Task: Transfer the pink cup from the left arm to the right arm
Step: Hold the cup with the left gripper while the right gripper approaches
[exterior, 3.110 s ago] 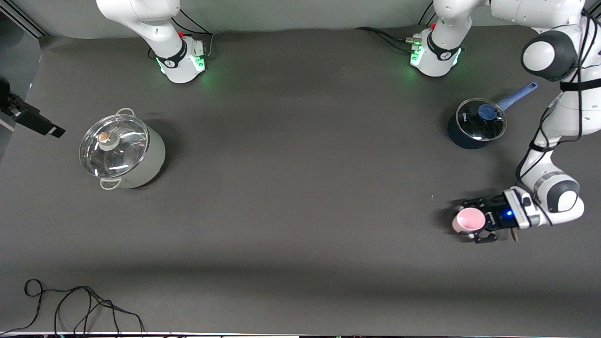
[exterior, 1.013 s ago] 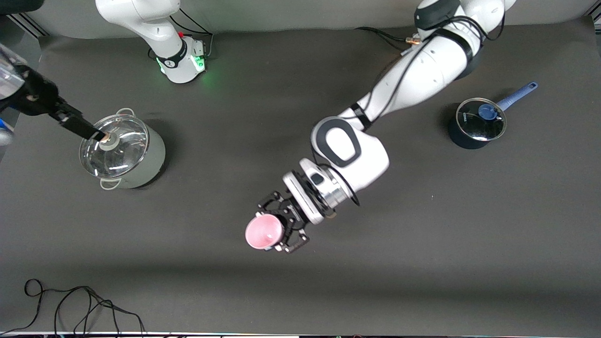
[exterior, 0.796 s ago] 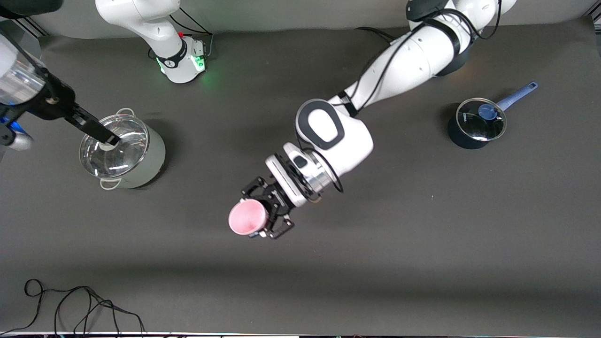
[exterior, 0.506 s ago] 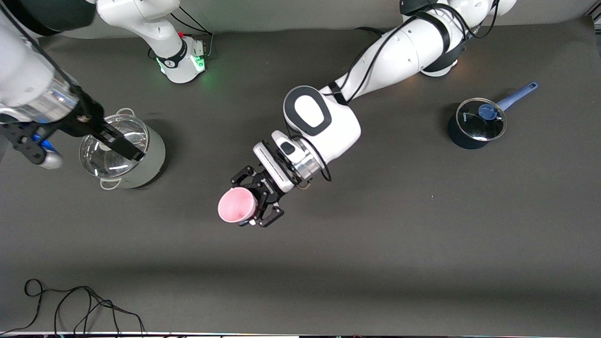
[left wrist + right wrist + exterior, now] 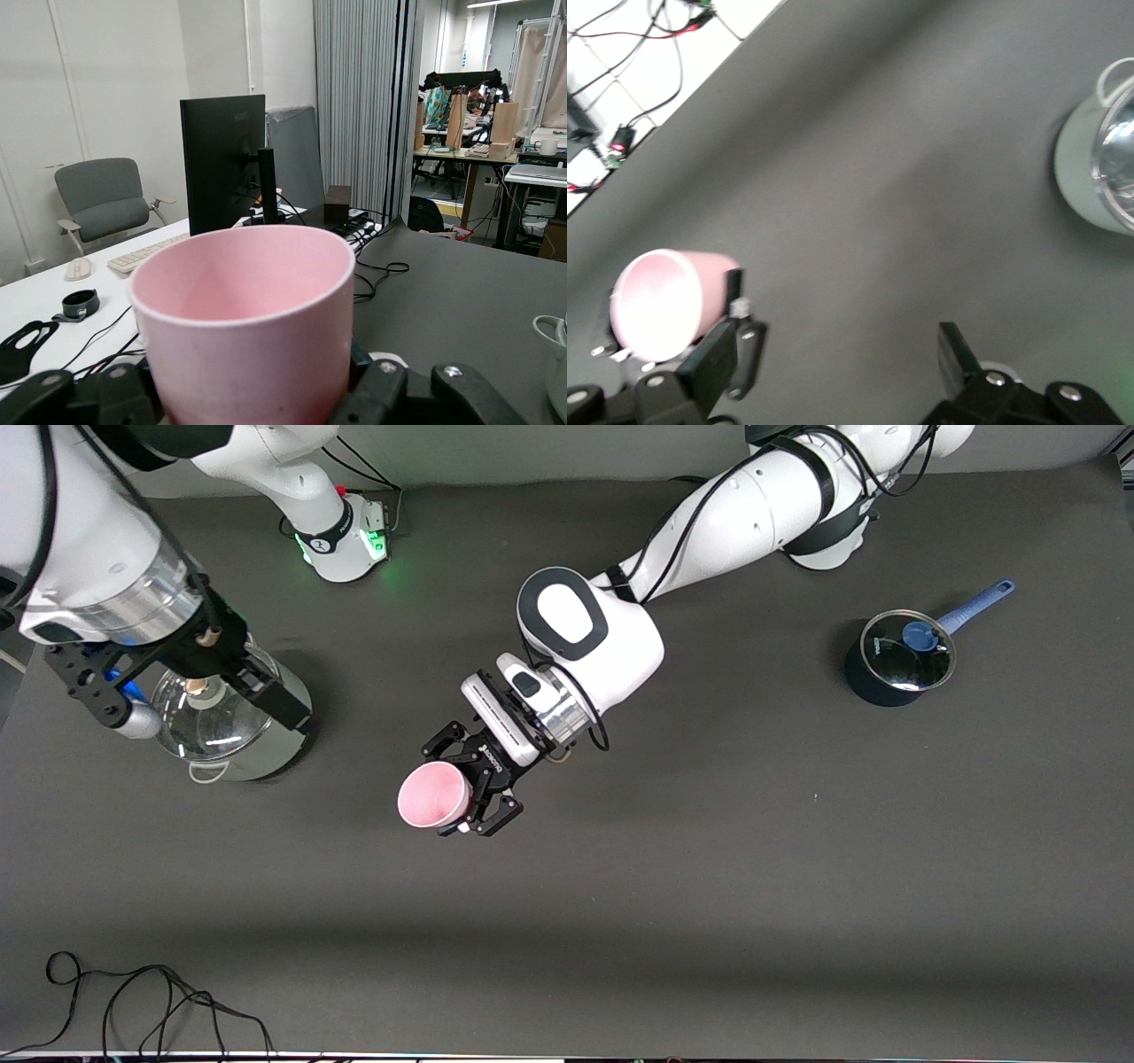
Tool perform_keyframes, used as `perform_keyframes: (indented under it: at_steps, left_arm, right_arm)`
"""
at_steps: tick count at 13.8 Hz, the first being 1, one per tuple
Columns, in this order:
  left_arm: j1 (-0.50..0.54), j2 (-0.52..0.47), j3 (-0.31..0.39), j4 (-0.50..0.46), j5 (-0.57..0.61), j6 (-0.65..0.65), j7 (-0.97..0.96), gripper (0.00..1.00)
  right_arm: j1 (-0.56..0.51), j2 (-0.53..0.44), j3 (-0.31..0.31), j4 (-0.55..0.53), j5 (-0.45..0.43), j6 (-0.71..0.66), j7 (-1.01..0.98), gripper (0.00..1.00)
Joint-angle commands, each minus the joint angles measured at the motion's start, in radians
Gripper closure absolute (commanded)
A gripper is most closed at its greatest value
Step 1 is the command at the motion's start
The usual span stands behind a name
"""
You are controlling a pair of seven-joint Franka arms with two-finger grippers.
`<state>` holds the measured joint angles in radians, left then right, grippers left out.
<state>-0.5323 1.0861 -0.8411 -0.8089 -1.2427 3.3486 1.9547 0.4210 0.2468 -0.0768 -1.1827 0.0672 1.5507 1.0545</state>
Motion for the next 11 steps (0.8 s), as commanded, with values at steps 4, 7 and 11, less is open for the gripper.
perform_keyframes:
  at_steps: [4, 7, 11]
  left_arm:
    - [-0.023, -0.006, 0.022, 0.022, -0.006, 0.015, -0.019, 1.0]
    - [-0.023, -0.006, 0.022, 0.024, -0.006, 0.015, -0.019, 1.0]
    - [-0.023, -0.008, 0.02, 0.024, -0.004, 0.015, -0.019, 1.0]
  right_arm:
    - [0.102, 0.169, -0.009, 0.219, 0.008, -0.02, 0.11, 0.0]
    - [0.102, 0.195, -0.011, 0.219, 0.008, -0.006, 0.102, 0.0]
    - [0.097, 0.256, -0.012, 0.219, 0.008, 0.029, 0.098, 0.0]
